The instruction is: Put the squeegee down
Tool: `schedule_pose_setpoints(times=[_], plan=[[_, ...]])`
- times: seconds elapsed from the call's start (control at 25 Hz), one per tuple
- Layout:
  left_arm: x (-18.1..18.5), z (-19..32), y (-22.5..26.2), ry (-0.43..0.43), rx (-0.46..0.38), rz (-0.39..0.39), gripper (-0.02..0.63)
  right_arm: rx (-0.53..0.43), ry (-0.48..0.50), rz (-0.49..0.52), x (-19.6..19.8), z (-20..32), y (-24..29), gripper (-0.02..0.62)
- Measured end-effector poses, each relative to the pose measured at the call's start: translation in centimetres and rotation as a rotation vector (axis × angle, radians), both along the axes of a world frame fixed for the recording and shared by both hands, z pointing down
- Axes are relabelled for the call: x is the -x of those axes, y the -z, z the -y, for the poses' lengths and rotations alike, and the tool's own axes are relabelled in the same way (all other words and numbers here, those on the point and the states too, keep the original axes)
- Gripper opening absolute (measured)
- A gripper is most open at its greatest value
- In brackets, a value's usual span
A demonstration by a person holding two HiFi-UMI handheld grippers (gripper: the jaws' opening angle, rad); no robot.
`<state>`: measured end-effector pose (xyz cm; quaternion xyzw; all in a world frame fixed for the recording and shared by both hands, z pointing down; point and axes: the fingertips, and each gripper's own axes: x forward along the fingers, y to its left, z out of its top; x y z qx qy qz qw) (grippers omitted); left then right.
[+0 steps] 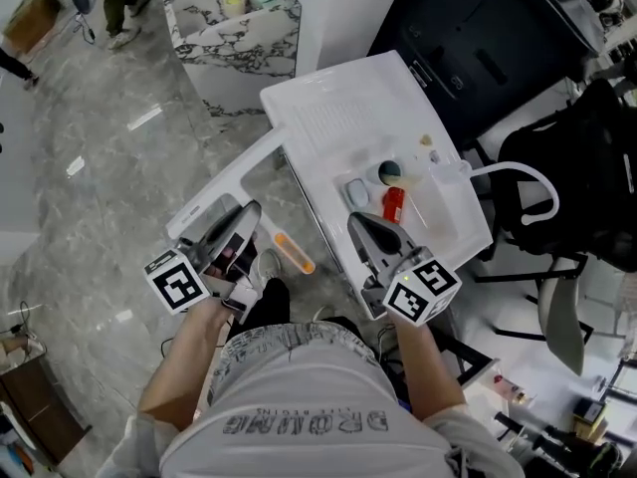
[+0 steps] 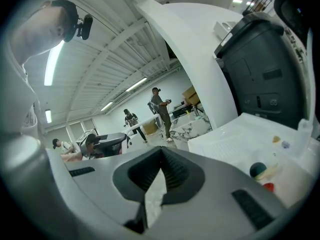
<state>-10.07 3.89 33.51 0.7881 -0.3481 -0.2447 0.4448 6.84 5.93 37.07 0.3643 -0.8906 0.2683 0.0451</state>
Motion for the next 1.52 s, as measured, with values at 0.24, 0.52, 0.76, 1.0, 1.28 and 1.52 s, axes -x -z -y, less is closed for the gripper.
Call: schedule_pose_setpoints(times=[0.24,0.52,0.76,1.0,1.28,1.52], plan=[[2.2,2.8,-0.4,-0.03,0.011,-0.019,0.046,0.015,-0.012,-0.015,3.0,2.6,-0.2,0.006],[4.9,5.2,-0.7,-0.039,0.022,-0.03,0.046,0.018,-0.028,-0.02,5.4,4.7,-0.2,0.006],[4.9,5.2,-0.5,-0.038,0.006,-0.024,0.046,0.009,-0.029,-0.016,5.4,4.5,-0.3,0.006],[5.9,6.9,-0.6,-0.03,0.013,-0.039,0.046,0.009,-0.03,-0.02,6.2,6.0,-0.3,0.006],[7.2,11.5,-1.6,-0.035,0.046,-0.052,0.046,0.044,-0.041,-0.032,7.9,10.1,-1.0,0.006],[5.9,14.4,-2.9,-0.026,0.067,-0.05,0.046,0.056,-0.037,-0.034,6.8,12.7,-1.8,0.006]])
